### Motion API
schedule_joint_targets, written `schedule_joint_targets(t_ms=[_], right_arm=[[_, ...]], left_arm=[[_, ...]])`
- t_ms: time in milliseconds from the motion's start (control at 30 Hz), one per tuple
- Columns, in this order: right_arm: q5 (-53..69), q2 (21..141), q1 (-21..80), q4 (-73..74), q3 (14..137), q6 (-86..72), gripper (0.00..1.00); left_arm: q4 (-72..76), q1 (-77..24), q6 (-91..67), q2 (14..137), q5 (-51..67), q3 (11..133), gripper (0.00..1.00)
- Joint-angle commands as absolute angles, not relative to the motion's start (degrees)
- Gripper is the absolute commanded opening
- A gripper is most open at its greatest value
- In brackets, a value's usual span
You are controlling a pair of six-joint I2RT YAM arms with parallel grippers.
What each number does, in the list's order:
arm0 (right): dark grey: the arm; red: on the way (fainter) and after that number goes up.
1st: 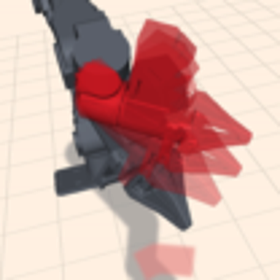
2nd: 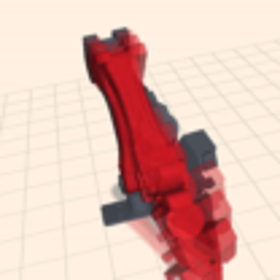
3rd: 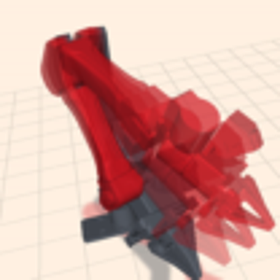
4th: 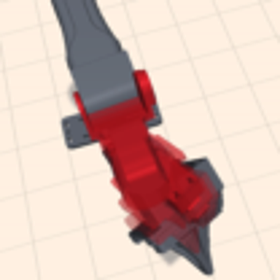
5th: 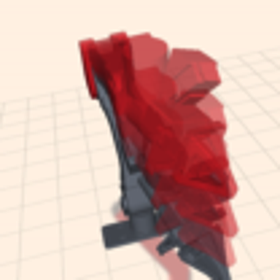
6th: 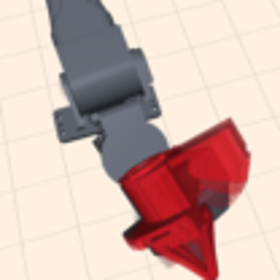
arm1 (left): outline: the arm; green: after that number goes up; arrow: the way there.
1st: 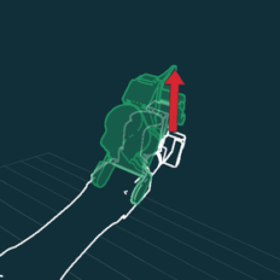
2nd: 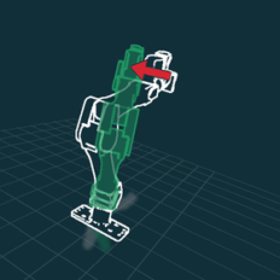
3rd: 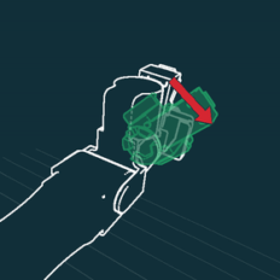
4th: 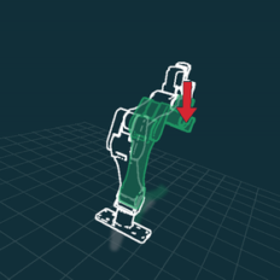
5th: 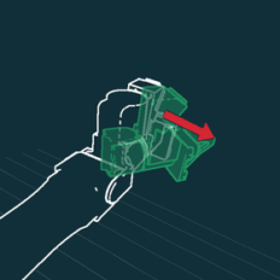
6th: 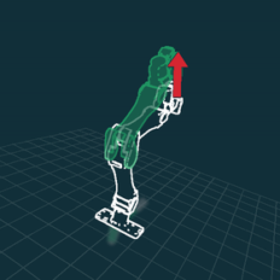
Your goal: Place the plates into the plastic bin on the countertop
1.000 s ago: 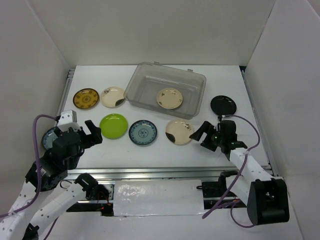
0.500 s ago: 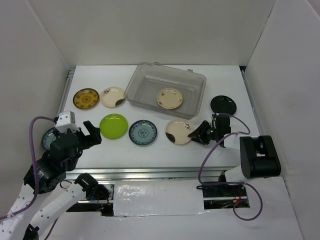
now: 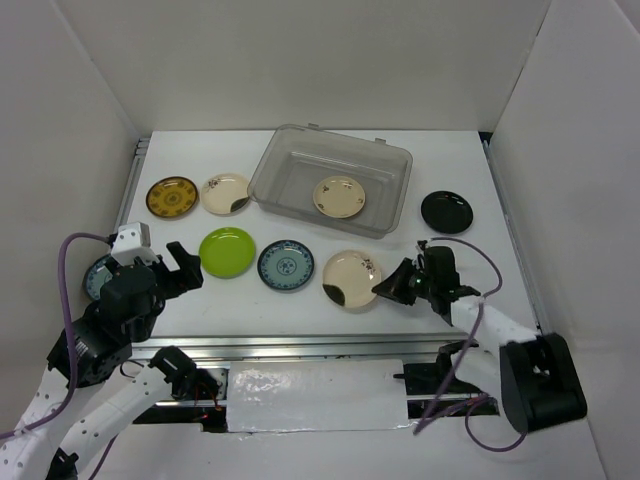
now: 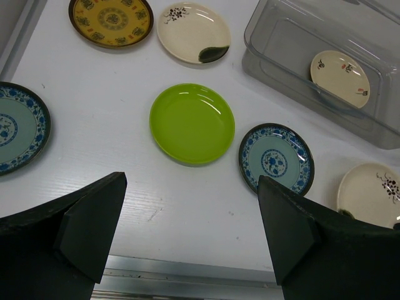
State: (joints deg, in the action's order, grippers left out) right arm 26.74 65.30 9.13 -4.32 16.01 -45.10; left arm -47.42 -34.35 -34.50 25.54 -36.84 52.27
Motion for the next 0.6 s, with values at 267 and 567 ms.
schedule_joint_targets(t_ms=[267, 567], right_arm=[[27.7, 52.8, 15.5, 14.8, 37.9, -40.8, 0.0], [28.8, 100.9, 7.6, 30.0, 89.8, -36.6, 0.0]], left_arm=[[-45.5, -34.6, -34.5, 24.5, -38.1, 52.7, 0.99], [-45.6, -34.6, -34.4, 21.6, -38.3, 52.6, 0.99]])
